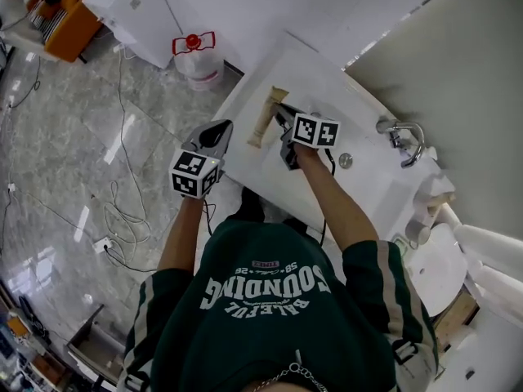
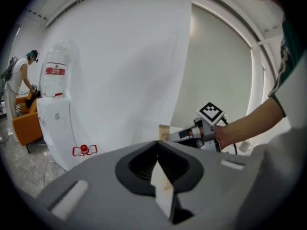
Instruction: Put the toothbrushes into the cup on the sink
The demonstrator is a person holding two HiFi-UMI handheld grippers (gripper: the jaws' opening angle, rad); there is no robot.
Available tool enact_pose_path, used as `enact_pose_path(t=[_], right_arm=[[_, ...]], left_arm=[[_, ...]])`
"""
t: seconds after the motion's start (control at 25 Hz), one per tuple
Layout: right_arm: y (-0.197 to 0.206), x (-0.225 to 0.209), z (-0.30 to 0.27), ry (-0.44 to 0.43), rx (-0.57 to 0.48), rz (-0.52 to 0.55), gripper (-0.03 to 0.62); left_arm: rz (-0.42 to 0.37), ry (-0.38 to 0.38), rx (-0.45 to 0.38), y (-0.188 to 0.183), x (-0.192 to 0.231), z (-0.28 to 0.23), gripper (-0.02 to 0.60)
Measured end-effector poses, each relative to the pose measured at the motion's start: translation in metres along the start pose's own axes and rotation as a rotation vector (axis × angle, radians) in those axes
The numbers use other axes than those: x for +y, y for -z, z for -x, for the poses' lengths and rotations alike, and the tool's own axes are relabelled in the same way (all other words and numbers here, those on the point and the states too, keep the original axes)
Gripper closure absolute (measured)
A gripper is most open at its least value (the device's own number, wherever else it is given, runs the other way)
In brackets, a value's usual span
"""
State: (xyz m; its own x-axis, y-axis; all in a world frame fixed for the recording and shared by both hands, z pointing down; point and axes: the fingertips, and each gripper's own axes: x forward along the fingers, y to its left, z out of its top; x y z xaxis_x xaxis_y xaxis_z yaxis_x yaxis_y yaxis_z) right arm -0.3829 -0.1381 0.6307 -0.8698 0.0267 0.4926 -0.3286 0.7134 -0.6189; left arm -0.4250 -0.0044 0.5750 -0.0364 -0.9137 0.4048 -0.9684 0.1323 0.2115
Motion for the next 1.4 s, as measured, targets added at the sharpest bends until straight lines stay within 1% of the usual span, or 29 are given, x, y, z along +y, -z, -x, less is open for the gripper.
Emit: enact_pose_path(t=[0.16,0.32,0.44,0.76,1.08,1.24,1.4], right_arm=[[-0.012,-0.016,0.044,0.040,-0.070,0.034,0.580],[-0.016,-0.033,0.088,0.078,-0.119,0.016,0.580],[-0.013,-0.048,0.125,0.112,-0.167,-0.006,0.580],[0.006,-0.082,0.230,0.201,-0.277,-0.020,0.580],[0.046,-0.135,0.335,0.338,-0.372,-0.079,0.582],[0.062,-0.163,0.397,0.430,-0.442,-0.117,0.582],[0.070,-0.186,0.458,0.513,-0.497,-0.112,0.581]], left_arm=[[-0.038,0.067,-0.003,-0.012,-0.035,-0.023,0.531],[-0.069,0.133,-0.002,-0.024,-0.074,-0.046,0.531],[-0.095,0.195,0.003,-0.028,-0.108,-0.065,0.531],[-0.168,0.338,0.029,-0.032,-0.207,-0.102,0.531],[-0.241,0.475,0.051,-0.035,-0.303,-0.136,0.531],[-0.277,0.561,0.064,-0.033,-0.355,-0.154,0.531],[-0.295,0.604,0.072,-0.031,-0.392,-0.162,0.531]])
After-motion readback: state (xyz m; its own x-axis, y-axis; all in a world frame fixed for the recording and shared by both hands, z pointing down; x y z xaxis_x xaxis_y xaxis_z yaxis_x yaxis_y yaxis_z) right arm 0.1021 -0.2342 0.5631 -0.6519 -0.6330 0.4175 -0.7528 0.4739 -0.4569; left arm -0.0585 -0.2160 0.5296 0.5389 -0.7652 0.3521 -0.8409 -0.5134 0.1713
